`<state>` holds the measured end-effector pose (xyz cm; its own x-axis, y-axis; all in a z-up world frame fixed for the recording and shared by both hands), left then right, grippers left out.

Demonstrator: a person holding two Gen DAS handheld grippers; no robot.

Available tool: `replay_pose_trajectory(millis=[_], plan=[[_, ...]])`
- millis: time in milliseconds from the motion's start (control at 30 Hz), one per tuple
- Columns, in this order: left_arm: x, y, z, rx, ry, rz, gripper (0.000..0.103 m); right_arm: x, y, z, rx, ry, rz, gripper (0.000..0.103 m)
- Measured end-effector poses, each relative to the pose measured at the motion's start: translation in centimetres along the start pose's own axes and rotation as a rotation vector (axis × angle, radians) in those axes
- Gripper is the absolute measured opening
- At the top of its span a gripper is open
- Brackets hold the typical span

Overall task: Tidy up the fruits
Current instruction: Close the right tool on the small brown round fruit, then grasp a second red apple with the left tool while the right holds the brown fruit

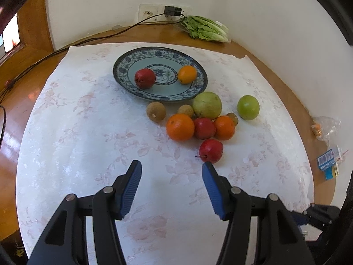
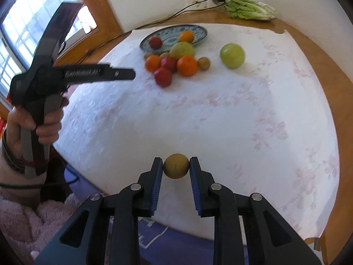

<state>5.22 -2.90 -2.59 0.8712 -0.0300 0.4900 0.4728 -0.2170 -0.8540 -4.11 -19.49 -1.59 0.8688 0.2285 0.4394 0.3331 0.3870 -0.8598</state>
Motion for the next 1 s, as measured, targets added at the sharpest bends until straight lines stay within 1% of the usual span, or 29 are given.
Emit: replay_pose_trajectory(millis=[233,633,833,1000], plan=[[0.1,0.8,-1.5,-0.003,0.02,0.007,0.06,2.0,-0.2,-2.1,-0.013,0.032,-0.044,0.026],[0.6,2.0,-4.4,-0.023,0.064,-0.01,0.06,4.6,-0.3,-3.5,0.001,0.048,-0.095,0.026],[1.0,2.3,-5.1,-0.023,0.078,-0.03,0.06,5.2,-0.1,-3.7,0.004,0.067,-0.108,0.026],[1.3,2.6,-4.9,-0.005,0.08,-0.037,0.06,5.3,0.1,-4.0,0.004,0.08,-0.111,0.026]])
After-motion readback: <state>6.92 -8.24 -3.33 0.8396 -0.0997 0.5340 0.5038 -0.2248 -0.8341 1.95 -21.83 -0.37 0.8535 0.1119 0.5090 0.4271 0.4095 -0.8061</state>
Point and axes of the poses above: each gripper's, at about its wrist camera, not at the fingertips, and y roughly the way its jaws point, z to its left, x to its top, the point moved 9 cm from there along y, roughly the way its jaws point, and after that the axes turned 1 degree about x, right-handed, at the moved point
